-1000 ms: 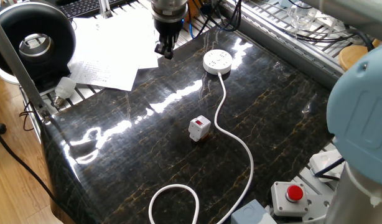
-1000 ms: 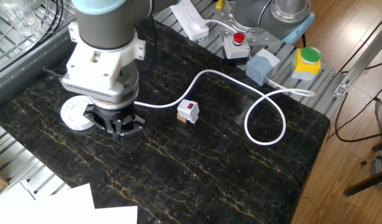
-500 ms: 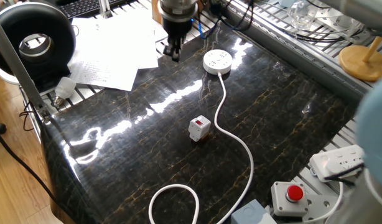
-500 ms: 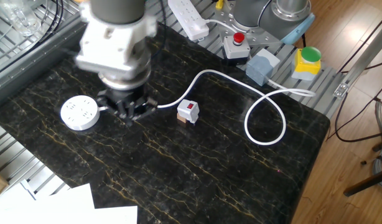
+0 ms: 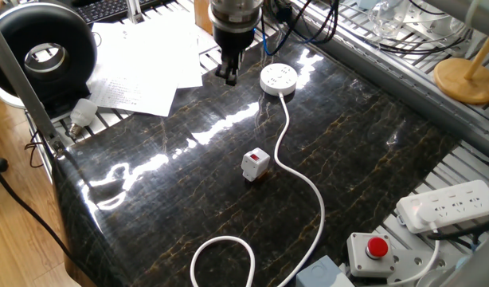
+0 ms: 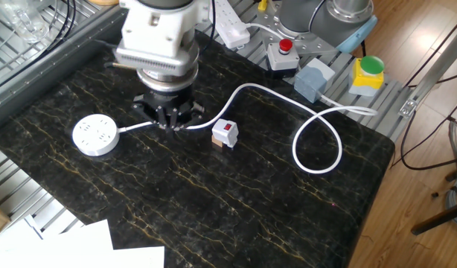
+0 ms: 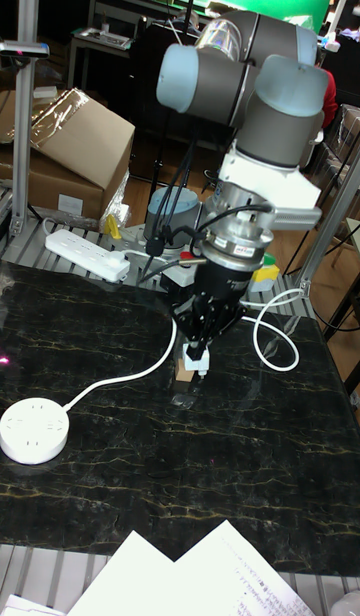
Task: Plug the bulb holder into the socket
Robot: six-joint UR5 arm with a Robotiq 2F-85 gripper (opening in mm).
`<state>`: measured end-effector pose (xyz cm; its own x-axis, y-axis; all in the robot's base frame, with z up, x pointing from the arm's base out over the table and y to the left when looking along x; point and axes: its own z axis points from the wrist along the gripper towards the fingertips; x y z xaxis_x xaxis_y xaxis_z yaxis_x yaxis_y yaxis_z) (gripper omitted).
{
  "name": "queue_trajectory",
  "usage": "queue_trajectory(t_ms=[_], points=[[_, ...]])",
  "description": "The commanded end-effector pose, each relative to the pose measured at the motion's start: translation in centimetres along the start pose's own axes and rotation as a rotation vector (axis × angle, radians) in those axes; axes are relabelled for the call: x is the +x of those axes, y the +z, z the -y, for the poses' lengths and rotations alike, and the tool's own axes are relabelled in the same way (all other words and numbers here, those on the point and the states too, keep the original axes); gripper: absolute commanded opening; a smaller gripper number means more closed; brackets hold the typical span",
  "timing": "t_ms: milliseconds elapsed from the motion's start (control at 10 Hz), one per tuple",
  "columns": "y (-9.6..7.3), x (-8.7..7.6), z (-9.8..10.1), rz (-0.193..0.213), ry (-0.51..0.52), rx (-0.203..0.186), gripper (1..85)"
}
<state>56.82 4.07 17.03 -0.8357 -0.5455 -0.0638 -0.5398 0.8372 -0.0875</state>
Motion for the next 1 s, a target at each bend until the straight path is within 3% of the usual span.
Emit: queue_trajectory(t_ms=[0,100,300,600,900], points=[[-0.4,0.8,-0.2,-0.020,-0.206,-0.005,1.0],[-0.4,0.7,-0.2,-0.015,-0.297,-0.005,1.0],[-0.4,0.4,-1.0,0.000,-0.372,-0.033,1.0],[-0.5,-0.3,-1.9,0.033,-0.385,-0.061,1.0],[-0.8,-0.3,-2.5,0.052,-0.377,-0.051,1.0]])
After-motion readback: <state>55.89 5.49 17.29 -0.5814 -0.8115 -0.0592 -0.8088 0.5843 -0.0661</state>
